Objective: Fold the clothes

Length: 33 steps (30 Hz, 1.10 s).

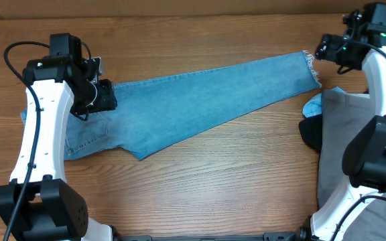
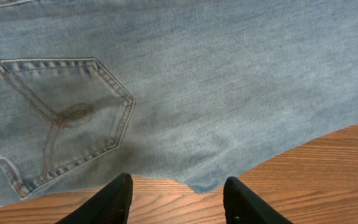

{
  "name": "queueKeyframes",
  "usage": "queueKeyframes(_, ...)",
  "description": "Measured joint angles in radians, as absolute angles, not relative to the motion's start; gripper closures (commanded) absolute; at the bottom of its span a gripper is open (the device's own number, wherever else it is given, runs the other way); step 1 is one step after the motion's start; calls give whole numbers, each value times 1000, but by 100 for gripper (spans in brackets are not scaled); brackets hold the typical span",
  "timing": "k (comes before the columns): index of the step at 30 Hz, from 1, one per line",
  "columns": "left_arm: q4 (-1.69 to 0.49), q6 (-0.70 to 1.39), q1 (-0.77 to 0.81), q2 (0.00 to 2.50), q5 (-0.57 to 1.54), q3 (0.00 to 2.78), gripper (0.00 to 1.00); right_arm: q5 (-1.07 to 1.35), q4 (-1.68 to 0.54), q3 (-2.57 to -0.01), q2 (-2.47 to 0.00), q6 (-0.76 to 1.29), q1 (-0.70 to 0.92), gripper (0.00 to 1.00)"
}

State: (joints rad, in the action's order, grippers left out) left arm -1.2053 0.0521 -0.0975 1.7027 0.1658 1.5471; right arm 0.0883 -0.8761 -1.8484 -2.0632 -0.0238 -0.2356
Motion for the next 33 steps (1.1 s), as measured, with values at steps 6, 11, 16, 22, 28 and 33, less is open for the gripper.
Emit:
queueKeyframes(6, -1216, 52, -97, 1721, 184, 1547, 50, 69, -871, -1848, -2096, 22, -232, 16)
queueKeyframes(11, -1209, 52, -97, 1721, 184, 1547, 49, 113, -875, -1848, -2181, 37, -294, 29)
queueKeyframes(16, -1207, 52, -97, 1721, 184, 1547, 49, 230, -875, -1848, -2272, 15, -334, 36)
queueKeyframes(22, -1208, 52, -97, 1721, 184, 1547, 49, 320, -889, -1848, -2334, -13, -329, 44)
queueKeyframes(28, -1208, 51, -97, 1721, 184, 1547, 50, 342, -950, -1848, -2335, -22, -327, 66)
queueKeyframes(33, -1209, 48, -97, 1721, 184, 1547, 51, 371, -940, -1848, -2336, -27, -327, 85)
